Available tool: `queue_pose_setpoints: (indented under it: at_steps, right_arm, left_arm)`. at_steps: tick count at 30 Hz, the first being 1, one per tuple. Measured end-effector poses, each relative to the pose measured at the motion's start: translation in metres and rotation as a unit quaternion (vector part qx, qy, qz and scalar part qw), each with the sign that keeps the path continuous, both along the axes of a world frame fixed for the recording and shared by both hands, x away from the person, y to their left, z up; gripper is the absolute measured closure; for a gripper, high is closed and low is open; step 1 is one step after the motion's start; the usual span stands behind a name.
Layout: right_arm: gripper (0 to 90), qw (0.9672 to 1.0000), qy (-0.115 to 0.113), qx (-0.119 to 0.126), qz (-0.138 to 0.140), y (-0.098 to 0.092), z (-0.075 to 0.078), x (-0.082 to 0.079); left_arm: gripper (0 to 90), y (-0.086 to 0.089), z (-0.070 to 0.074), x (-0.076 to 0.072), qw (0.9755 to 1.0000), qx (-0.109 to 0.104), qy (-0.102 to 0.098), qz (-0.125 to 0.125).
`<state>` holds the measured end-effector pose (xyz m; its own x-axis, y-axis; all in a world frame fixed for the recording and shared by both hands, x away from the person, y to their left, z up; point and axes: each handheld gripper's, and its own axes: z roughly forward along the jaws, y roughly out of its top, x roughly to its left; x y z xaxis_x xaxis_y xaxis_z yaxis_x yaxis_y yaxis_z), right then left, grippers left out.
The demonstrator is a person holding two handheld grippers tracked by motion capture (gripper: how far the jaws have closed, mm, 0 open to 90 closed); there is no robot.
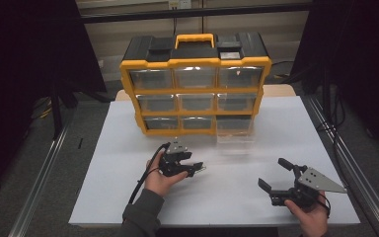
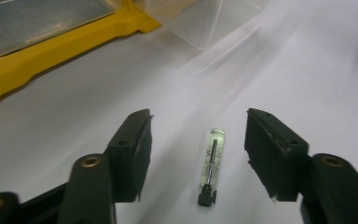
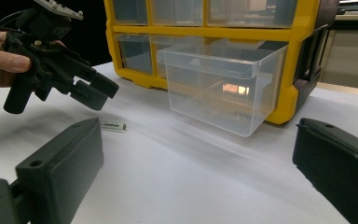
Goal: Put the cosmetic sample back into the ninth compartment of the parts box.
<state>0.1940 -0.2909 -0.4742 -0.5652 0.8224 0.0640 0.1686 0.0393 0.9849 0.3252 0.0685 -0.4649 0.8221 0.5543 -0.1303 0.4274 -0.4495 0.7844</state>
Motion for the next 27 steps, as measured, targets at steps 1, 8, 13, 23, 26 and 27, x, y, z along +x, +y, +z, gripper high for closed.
queue_pose_setpoints:
  at_steps: [1,8,13,23,26,27]
  right_arm:
    - [1.3,1.0000,-0.002,0.000,0.000,0.000,0.000,0.000]
    - [1.3,1.0000,0.000,0.001,0.001,0.000,0.000,0.000]
    - [1.3,1.0000,-0.002,0.000,0.001,0.000,0.000,0.000]
    - [1.4,1.0000,-0.001,0.001,0.003,0.001,0.000,0.000]
    - [1.4,1.0000,0.001,0.001,0.004,0.001,0.001,0.000]
    - [1.4,1.0000,-0.001,0.000,0.003,0.001,0.000,0.000]
  left_arm:
    - [45.2,-0.001,0.000,0.000,0.9999,0.010,0.005,0.002]
    - [62.6,-0.007,-0.003,0.003,0.9996,0.015,0.019,-0.014]
    - [70.5,-0.009,-0.004,0.004,0.9987,0.030,0.036,-0.017]
    - [77.5,-0.017,-0.007,0.007,0.9971,0.049,0.049,-0.032]
    - [79.4,-0.019,-0.010,0.007,0.9956,0.069,0.053,-0.035]
    - [79.5,-0.019,-0.010,0.007,0.9956,0.069,0.053,-0.035]
